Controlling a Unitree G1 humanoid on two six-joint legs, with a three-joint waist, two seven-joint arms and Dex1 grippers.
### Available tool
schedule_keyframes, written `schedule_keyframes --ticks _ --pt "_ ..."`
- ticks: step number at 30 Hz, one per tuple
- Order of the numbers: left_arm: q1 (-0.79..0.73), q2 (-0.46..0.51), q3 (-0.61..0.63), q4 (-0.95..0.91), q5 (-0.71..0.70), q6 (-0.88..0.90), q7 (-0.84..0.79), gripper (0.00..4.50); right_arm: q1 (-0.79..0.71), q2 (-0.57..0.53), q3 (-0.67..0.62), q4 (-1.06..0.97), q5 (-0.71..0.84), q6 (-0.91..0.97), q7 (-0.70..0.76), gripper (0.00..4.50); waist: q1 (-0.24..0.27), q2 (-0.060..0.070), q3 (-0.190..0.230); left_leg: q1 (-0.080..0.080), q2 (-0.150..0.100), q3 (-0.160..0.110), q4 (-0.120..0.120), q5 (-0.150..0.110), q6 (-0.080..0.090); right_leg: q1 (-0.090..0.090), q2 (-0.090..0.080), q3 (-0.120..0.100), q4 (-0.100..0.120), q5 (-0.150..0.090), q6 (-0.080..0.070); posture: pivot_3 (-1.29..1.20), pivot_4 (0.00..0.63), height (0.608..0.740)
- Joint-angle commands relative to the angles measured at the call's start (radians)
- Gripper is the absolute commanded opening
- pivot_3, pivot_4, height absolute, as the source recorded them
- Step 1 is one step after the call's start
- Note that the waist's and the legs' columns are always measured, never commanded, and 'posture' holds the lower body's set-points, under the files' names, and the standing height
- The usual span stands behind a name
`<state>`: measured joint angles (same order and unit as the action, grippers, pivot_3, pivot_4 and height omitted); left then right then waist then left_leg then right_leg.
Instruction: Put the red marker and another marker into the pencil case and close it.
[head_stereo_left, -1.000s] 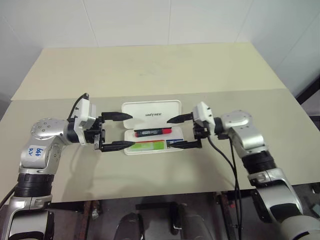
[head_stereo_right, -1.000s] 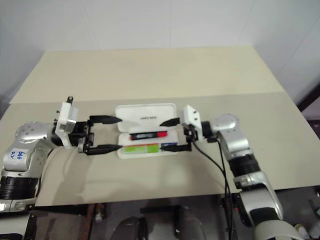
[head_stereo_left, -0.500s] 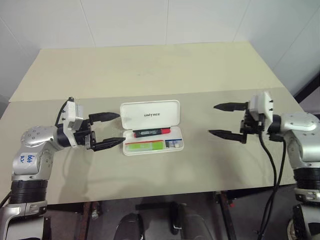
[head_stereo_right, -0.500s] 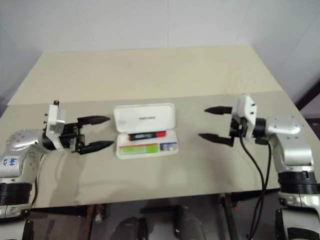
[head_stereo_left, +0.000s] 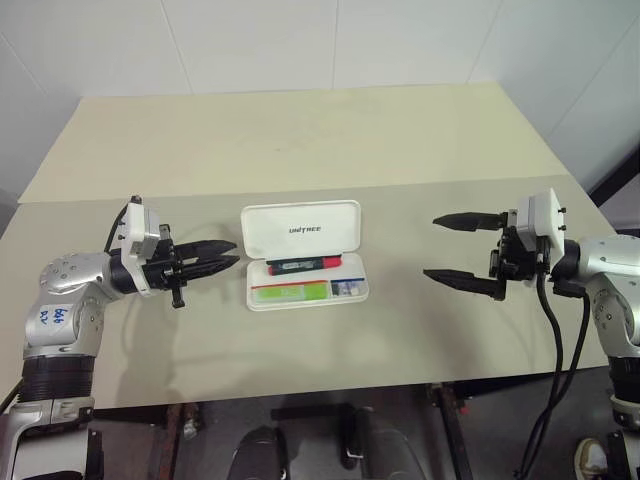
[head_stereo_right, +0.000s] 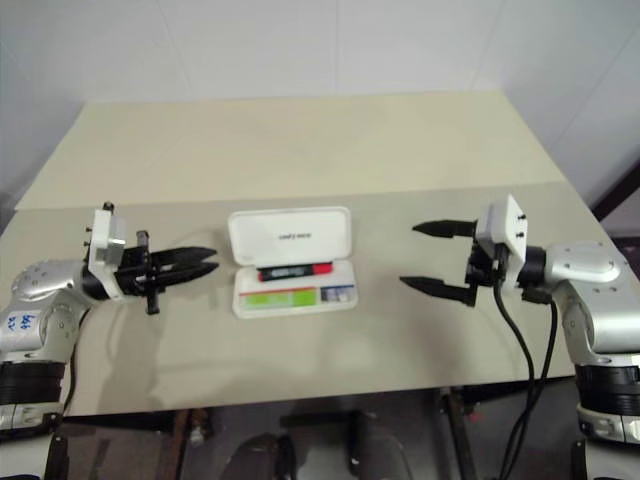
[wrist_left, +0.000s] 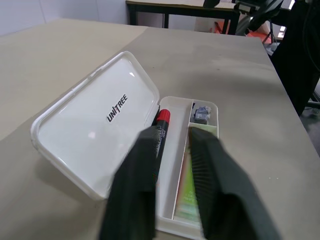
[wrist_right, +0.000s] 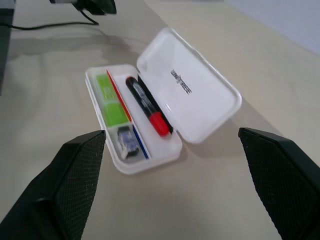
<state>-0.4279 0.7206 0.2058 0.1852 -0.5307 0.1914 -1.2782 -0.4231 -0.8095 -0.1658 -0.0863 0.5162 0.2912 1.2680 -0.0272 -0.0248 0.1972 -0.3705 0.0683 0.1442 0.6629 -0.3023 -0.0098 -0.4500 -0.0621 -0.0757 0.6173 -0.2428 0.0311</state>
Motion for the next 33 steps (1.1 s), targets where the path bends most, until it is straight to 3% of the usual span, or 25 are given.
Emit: schedule_keyframes --ticks 1,5,10,21,33 --pt "-0.011 0.003 0.013 0.015 0.004 -0.026 -0.002 0.02 0.005 -0.026 -0.043 -0.038 0.036 0.020 -0.010 4.50 0.000 0.000 0.000 0.000 0.000 0.000 0.000 0.000 0.000 0.000 0.000 0.000 0.000 0.000 0.000 0.00 0.150 0.740" --pt "-0.024 -0.016 0.026 0.048 0.019 -0.065 0.039 0.02 0.010 -0.034 -0.033 -0.043 0.042 0.028 -0.005 4.50 0.000 0.000 0.000 0.000 0.000 0.000 0.000 0.000 0.000 0.000 0.000 0.000 0.000 0.000 0.000 0.00 0.150 0.740" --pt "-0.096 -0.054 0.057 0.162 0.094 -0.174 0.210 0.02 0.005 -0.031 -0.022 -0.033 0.033 0.015 -0.008 4.50 0.001 -0.001 0.000 0.000 0.000 0.000 0.000 0.000 0.001 0.000 0.000 0.000 0.000 0.000 0.000 0.00 0.150 0.740" --pt "-0.228 -0.125 -0.011 0.377 0.218 -0.243 0.386 0.02 -0.018 0.011 -0.007 -0.058 0.089 0.062 -0.052 4.50 0.002 -0.001 0.000 0.000 0.000 0.001 0.000 -0.001 0.001 0.000 0.000 -0.003 0.000 0.001 0.001 0.00 0.150 0.740" --pt "-0.293 -0.220 -0.090 0.443 0.254 -0.202 0.346 0.02 -0.019 0.137 0.021 -0.073 0.113 0.066 -0.104 4.50 0.000 -0.002 0.000 -0.001 -0.001 0.003 0.000 -0.001 0.001 0.000 0.001 -0.004 -0.001 0.001 0.002 0.00 0.150 0.740"
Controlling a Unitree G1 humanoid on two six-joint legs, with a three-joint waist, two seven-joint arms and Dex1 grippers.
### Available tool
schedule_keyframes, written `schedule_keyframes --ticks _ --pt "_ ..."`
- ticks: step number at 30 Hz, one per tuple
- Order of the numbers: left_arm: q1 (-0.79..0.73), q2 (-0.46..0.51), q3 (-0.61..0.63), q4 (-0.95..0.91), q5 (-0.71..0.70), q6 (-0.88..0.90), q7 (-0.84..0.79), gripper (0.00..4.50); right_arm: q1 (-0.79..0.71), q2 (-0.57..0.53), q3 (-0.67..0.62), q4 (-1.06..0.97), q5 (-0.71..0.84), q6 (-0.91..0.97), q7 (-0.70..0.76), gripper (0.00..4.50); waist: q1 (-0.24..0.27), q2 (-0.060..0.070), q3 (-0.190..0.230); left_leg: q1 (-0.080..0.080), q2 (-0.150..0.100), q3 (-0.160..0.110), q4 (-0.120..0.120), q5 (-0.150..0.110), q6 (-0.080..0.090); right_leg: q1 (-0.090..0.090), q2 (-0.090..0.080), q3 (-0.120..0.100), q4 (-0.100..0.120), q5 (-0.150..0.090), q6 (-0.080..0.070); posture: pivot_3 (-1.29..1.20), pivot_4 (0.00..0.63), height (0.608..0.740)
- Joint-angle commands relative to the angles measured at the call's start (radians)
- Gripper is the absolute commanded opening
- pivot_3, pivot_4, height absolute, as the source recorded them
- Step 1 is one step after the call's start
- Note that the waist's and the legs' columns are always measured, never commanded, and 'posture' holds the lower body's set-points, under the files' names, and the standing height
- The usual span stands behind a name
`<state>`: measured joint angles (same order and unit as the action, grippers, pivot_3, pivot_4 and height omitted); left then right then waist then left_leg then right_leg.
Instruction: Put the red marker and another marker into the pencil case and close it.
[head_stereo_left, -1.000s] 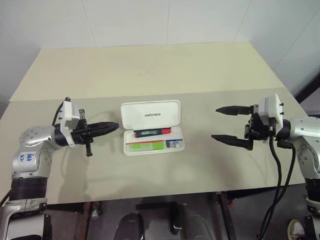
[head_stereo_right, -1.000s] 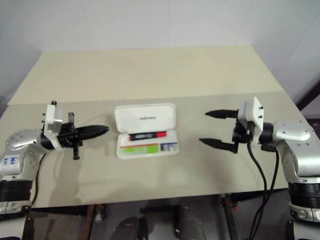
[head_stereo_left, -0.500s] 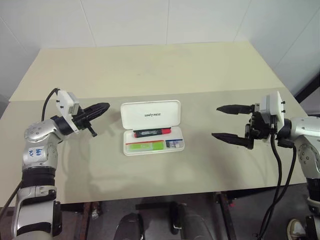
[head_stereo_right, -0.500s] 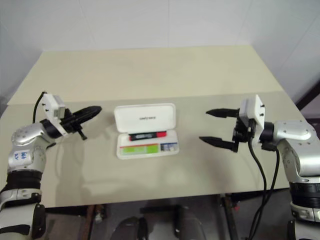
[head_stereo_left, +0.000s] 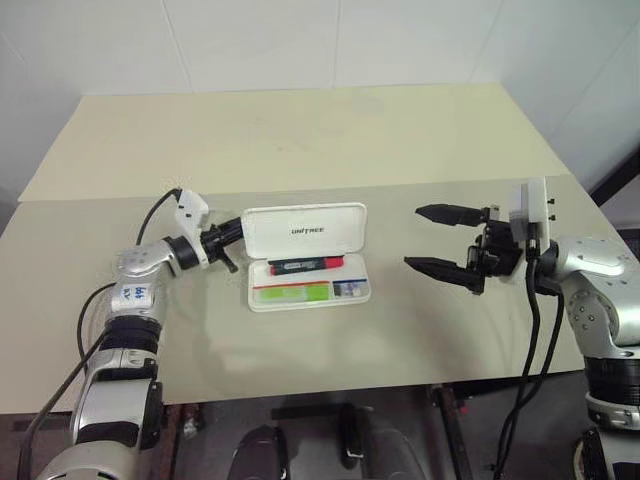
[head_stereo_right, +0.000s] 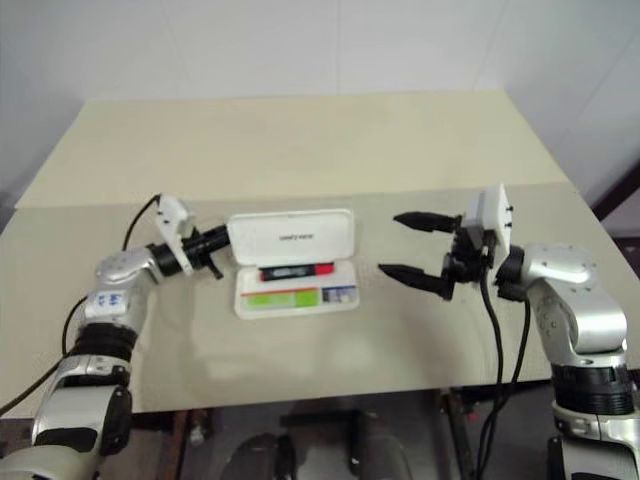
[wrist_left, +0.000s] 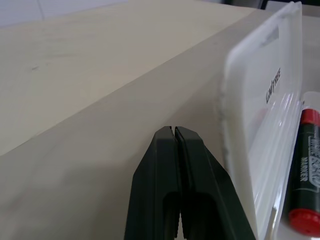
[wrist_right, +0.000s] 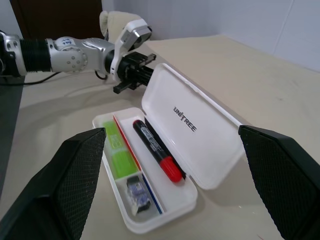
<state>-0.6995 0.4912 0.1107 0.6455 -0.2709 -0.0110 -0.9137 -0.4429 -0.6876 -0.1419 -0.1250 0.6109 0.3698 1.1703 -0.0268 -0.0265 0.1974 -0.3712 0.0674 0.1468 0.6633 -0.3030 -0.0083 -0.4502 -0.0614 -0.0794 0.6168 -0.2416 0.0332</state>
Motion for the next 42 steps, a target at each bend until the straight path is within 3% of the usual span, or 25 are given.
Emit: schedule_keyframes --ticks 1,7,14,21,30,42 --pt "-0.023 0.011 0.005 -0.016 -0.005 -0.003 -0.025 0.02 0.000 0.022 -0.001 -0.030 0.017 -0.015 -0.009 4.50 0.000 0.000 0.000 0.000 0.000 0.000 0.000 0.000 0.000 0.000 0.000 0.000 0.000 0.000 0.000 0.00 0.150 0.740" --pt "-0.020 0.028 0.016 -0.038 -0.026 -0.008 -0.091 0.02 0.004 0.042 0.007 -0.015 0.002 -0.033 -0.013 4.50 0.001 0.000 0.000 0.000 -0.001 0.000 0.000 0.000 0.000 0.000 0.000 0.000 0.001 0.000 0.000 0.00 0.150 0.740" --pt "0.044 0.123 -0.039 -0.106 0.005 -0.124 -0.313 0.02 0.019 0.056 0.006 -0.011 -0.001 -0.047 -0.020 4.50 -0.001 0.000 0.000 0.000 0.000 0.000 0.000 0.000 0.000 0.000 0.000 0.000 0.000 0.000 0.000 0.00 0.150 0.740" --pt "0.053 0.123 -0.094 -0.169 0.004 -0.144 -0.417 0.02 0.025 0.115 -0.016 0.006 0.003 -0.115 -0.037 4.50 0.003 0.000 0.000 0.000 -0.001 0.000 0.001 0.000 0.001 0.000 0.000 0.000 0.001 0.000 0.000 0.00 0.150 0.740" --pt "0.058 0.111 -0.172 -0.203 0.026 -0.122 -0.449 0.02 0.064 0.117 -0.011 0.026 0.056 -0.084 0.001 4.50 0.000 0.000 0.000 0.000 -0.001 0.000 0.001 -0.001 0.001 0.000 0.000 0.001 0.001 0.000 0.001 0.00 0.150 0.740" --pt "0.083 0.131 -0.280 -0.231 0.169 -0.133 -0.399 0.02 0.134 0.011 0.009 0.089 -0.016 -0.102 0.115 4.50 0.001 0.000 0.000 0.002 -0.001 -0.001 0.001 0.000 0.002 0.001 0.000 0.002 0.002 0.000 0.001 0.00 0.150 0.740"
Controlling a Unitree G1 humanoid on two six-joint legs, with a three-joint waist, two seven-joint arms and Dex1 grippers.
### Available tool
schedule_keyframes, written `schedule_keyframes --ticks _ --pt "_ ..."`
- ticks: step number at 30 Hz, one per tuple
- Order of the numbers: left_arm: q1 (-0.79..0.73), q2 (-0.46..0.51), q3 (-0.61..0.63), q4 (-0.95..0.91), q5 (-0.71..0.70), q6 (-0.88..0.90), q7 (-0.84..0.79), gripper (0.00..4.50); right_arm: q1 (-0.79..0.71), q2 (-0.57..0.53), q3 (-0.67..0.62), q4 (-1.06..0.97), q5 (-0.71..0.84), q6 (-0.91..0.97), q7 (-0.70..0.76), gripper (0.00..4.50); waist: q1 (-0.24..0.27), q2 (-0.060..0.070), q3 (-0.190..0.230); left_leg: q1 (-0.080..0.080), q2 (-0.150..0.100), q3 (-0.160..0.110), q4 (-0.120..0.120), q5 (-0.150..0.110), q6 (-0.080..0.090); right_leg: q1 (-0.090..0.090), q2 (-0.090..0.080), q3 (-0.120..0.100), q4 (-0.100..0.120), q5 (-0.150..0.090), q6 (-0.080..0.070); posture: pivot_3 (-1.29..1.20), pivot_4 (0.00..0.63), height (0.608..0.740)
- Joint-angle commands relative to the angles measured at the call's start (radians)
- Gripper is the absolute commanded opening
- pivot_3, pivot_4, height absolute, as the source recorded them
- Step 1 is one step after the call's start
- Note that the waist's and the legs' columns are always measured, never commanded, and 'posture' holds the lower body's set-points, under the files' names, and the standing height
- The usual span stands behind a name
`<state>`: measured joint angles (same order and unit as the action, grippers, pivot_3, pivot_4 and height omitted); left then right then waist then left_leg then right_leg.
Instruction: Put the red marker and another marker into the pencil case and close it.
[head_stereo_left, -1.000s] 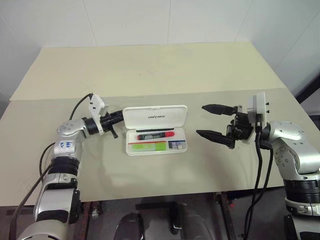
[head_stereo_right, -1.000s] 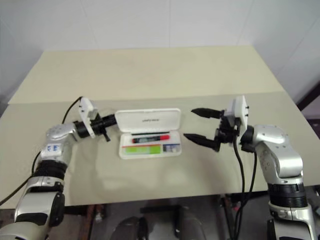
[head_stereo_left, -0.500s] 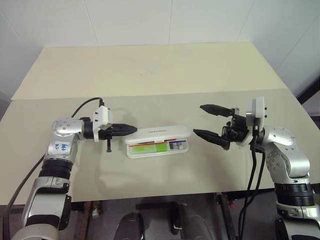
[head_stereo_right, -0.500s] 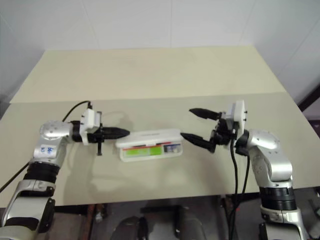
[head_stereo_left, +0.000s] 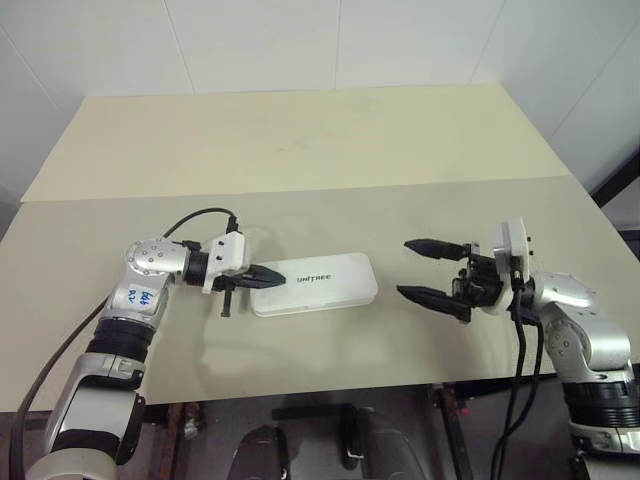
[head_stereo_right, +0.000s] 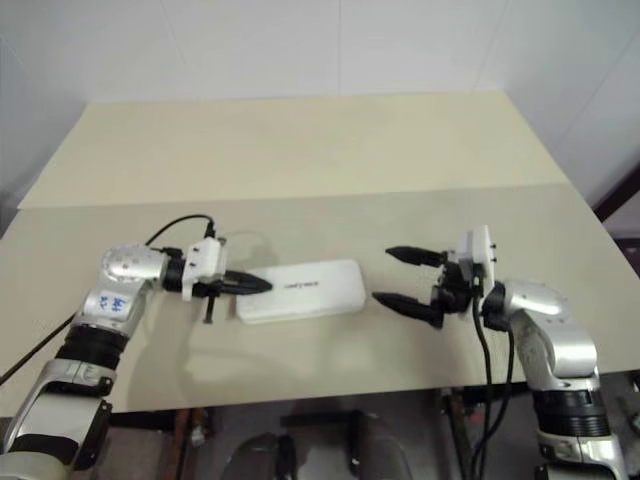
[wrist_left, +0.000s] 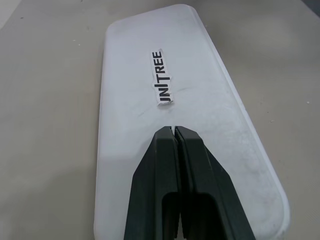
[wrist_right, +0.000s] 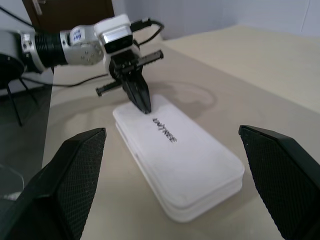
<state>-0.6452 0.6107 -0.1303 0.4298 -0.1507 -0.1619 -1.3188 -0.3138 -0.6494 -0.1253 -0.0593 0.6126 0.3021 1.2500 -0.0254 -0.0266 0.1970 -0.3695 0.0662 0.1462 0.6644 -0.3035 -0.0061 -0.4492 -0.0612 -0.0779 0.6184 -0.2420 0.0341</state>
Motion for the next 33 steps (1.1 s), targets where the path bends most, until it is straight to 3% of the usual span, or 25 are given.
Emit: schedule_keyframes --ticks 1,6,15,22,33 --pt "0.031 0.013 -0.046 -0.022 0.053 0.028 0.007 0.02 0.005 -0.035 -0.006 0.039 -0.032 -0.050 0.045 4.50 0.000 0.000 0.000 0.000 0.000 0.000 0.000 0.000 0.000 0.000 0.000 0.000 0.000 0.000 0.000 0.00 0.150 0.740" --pt "0.045 0.028 -0.084 -0.065 0.087 0.091 0.012 0.02 -0.004 -0.064 0.008 0.114 -0.104 -0.131 0.088 4.50 0.000 0.000 0.000 0.001 -0.001 0.000 0.000 0.000 0.000 0.001 0.000 0.000 0.000 0.000 0.000 0.00 0.150 0.740" --pt "0.084 0.032 -0.123 -0.174 0.088 0.172 0.038 0.02 -0.037 -0.045 0.022 0.101 -0.111 -0.120 0.072 4.50 -0.001 0.002 -0.003 0.003 0.000 0.000 0.000 0.000 0.000 0.002 0.000 0.002 0.001 0.000 0.000 0.00 0.150 0.740" --pt "0.106 -0.021 0.052 -0.276 -0.116 0.376 0.139 0.02 -0.048 -0.055 0.034 0.088 -0.105 -0.073 0.051 4.50 -0.001 0.001 -0.003 0.001 0.000 -0.001 0.001 0.001 0.001 0.002 0.000 0.003 0.001 0.000 0.001 0.00 0.150 0.740" --pt "0.196 0.018 0.252 -0.372 -0.325 0.423 0.121 0.02 -0.038 -0.065 0.003 0.078 -0.105 -0.070 0.032 4.50 -0.002 0.000 -0.002 0.000 0.001 -0.001 0.000 0.000 0.000 0.001 -0.001 0.003 0.000 0.000 0.001 0.00 0.150 0.740"
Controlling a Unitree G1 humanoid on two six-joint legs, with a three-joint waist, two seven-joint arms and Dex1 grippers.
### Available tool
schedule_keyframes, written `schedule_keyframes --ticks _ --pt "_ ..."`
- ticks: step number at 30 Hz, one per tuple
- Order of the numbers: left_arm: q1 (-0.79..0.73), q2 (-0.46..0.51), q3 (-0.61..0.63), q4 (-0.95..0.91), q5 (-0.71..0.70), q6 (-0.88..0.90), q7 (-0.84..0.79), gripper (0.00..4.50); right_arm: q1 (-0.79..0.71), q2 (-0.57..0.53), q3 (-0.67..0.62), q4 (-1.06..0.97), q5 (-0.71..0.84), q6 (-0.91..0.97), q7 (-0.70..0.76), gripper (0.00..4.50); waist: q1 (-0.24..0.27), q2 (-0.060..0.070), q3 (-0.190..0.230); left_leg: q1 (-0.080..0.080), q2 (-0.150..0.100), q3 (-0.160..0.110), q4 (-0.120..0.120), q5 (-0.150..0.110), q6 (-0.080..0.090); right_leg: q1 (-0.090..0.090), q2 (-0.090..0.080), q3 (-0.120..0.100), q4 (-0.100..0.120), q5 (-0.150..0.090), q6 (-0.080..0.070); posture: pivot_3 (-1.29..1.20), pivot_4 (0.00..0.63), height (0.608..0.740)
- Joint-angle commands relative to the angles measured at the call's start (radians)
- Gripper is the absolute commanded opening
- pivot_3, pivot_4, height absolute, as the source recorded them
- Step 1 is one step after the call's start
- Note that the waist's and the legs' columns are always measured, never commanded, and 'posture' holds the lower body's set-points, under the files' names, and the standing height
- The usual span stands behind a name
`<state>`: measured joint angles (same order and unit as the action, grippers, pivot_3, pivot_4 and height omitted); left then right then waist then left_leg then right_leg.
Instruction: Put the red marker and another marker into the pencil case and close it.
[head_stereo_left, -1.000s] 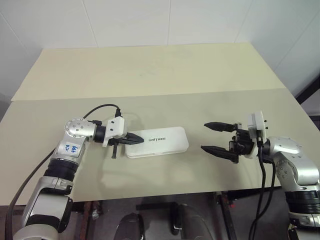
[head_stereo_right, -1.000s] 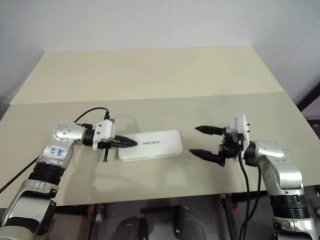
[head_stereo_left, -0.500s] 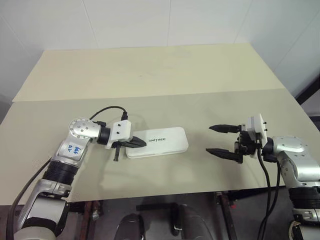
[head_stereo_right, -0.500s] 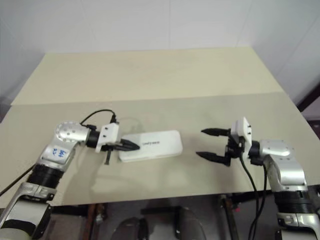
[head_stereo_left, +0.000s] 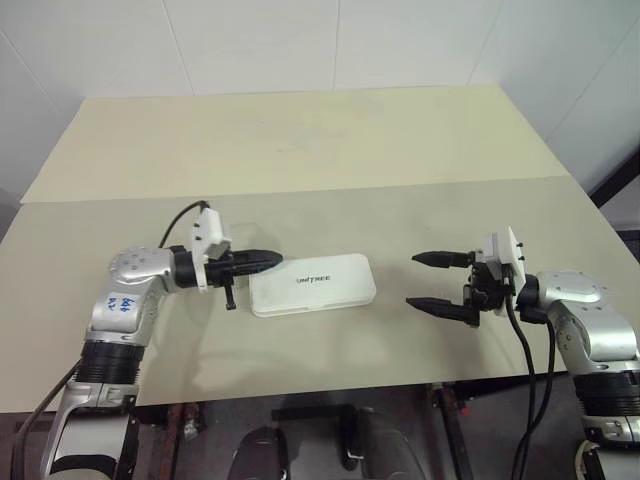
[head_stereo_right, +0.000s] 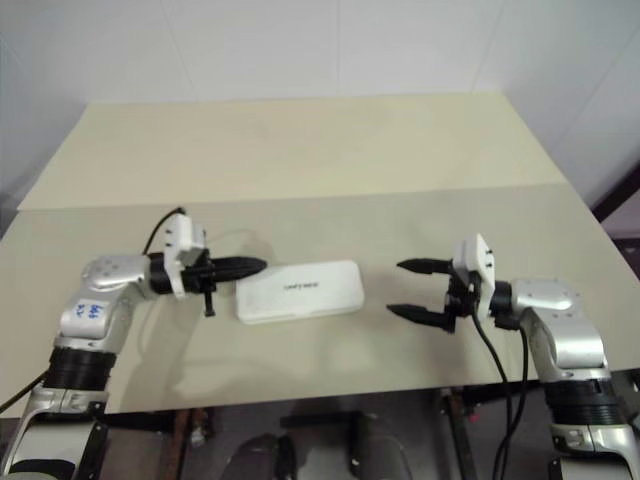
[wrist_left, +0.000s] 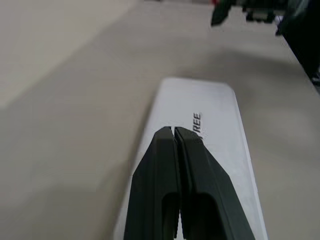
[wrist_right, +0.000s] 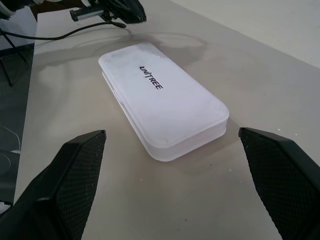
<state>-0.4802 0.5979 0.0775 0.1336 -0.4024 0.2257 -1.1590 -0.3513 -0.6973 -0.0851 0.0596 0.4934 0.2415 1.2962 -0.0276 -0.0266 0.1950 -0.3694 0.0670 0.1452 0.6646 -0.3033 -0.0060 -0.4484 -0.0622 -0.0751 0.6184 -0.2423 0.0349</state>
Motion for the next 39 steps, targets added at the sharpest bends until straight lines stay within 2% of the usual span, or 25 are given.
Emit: schedule_keyframes --ticks 1,5,8,12,18,19,20,31,39 --pt "0.049 0.044 0.048 -0.096 -0.081 0.038 -0.045 0.02 0.005 -0.019 -0.044 -0.045 0.012 -0.016 -0.021 4.50 0.000 0.000 0.000 0.000 0.000 0.000 0.000 0.000 0.000 0.000 0.000 0.000 0.000 0.000 0.000 0.00 0.150 0.740" --pt "0.127 0.078 0.097 -0.164 -0.132 0.083 -0.034 0.02 0.042 -0.030 -0.087 -0.083 0.013 -0.034 -0.059 4.50 0.001 0.000 0.000 0.000 0.000 0.000 0.000 0.000 -0.001 0.000 0.000 0.000 -0.001 0.000 0.000 0.00 0.150 0.740" --pt "0.191 0.088 0.132 -0.188 -0.131 0.070 -0.013 0.66 0.080 -0.048 -0.134 -0.116 0.026 -0.046 -0.068 4.50 0.001 0.000 0.000 0.000 0.001 0.000 -0.001 -0.001 -0.001 0.000 -0.001 0.001 -0.001 0.000 0.000 0.00 0.150 0.740" --pt "0.224 0.076 0.155 -0.222 -0.135 0.059 0.024 1.97 0.115 -0.066 -0.190 -0.135 0.038 -0.062 -0.083 4.50 0.003 0.000 0.000 0.000 0.001 0.000 -0.001 -0.001 0.000 0.000 -0.001 0.002 -0.002 0.000 0.000 0.00 0.150 0.740" --pt "0.220 0.066 0.158 -0.241 -0.141 0.051 0.067 4.05 0.133 -0.065 -0.209 -0.137 0.043 -0.068 -0.096 4.50 0.001 0.000 0.000 0.000 0.001 0.000 -0.001 -0.001 0.000 0.000 -0.001 0.006 -0.003 0.000 0.000 0.00 0.150 0.740" --pt "0.220 0.065 0.157 -0.244 -0.141 0.052 0.071 4.36 0.133 -0.066 -0.211 -0.134 0.044 -0.070 -0.096 4.50 0.000 0.000 0.000 0.000 0.001 0.000 -0.001 -0.001 0.000 0.000 -0.001 0.006 -0.003 0.000 0.000 0.00 0.150 0.740" --pt "0.220 0.064 0.159 -0.241 -0.138 0.044 0.074 4.48 0.138 -0.066 -0.212 -0.132 0.040 -0.076 -0.098 4.50 -0.001 0.000 0.000 0.000 0.001 0.001 -0.001 -0.001 -0.001 0.000 0.000 0.007 -0.003 0.000 0.000 0.00 0.150 0.740" --pt "0.191 0.017 0.141 -0.209 -0.095 -0.045 0.149 4.48 0.140 -0.105 -0.269 0.037 -0.005 -0.223 -0.099 4.50 0.001 0.000 0.000 0.000 0.000 0.001 -0.001 -0.002 -0.001 0.000 0.000 0.007 -0.004 0.000 0.000 0.00 0.150 0.740" --pt "0.231 0.006 0.135 -0.238 -0.095 -0.046 0.174 4.48 0.118 -0.104 -0.243 0.070 -0.022 -0.246 -0.097 4.50 -0.003 0.000 0.000 0.001 0.000 0.002 -0.001 -0.002 -0.001 0.000 0.001 0.009 -0.004 0.000 0.000 0.00 0.150 0.740"
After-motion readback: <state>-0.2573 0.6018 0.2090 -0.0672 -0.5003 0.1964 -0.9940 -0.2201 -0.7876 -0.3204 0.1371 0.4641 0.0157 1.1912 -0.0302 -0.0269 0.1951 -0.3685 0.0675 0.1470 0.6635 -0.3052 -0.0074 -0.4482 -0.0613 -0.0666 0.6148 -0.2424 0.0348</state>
